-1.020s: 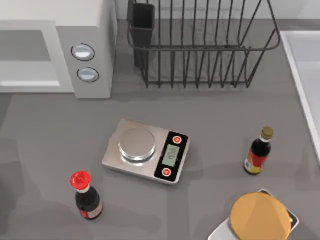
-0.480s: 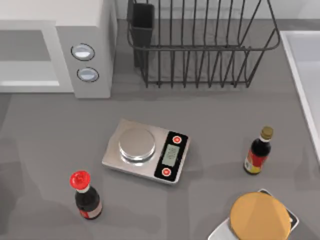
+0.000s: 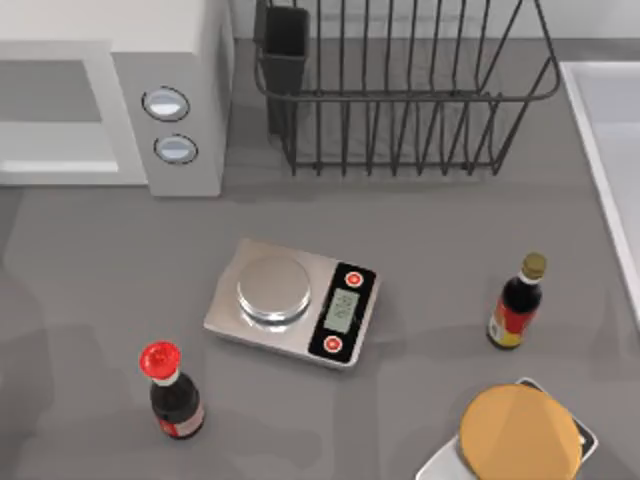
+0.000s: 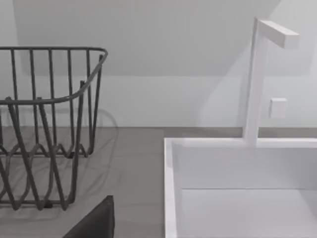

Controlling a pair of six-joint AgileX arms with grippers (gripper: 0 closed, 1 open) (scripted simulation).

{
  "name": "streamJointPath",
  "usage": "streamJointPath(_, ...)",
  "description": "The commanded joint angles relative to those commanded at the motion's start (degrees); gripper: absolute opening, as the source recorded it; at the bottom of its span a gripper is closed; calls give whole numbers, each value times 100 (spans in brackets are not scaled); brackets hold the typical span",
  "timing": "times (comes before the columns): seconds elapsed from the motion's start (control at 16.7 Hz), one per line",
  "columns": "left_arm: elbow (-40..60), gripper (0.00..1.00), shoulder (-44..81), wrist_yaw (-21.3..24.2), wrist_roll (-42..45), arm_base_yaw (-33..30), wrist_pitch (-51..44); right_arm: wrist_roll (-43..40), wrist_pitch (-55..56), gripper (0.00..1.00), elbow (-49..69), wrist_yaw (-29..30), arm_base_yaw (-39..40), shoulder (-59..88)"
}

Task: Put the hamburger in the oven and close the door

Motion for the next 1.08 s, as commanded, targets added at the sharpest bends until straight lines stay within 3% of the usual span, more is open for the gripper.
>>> streamJointPath(0.24, 529, 0, -383, 0, -45, -12, -785, 0, 0, 100, 0, 0, 0, 0)
streamJointPath(0.66, 575, 0, -381, 8, -91, -5, -769, 0, 0, 100, 0, 0, 0, 0)
streamJointPath(0.84, 635, 0, -164, 99, -497, -19, -256, 0, 0, 100, 0, 0, 0, 0)
streamJointPath(1.08, 645, 0, 349, 319, -1412, -148, 1198, 0, 0, 100, 0, 0, 0, 0)
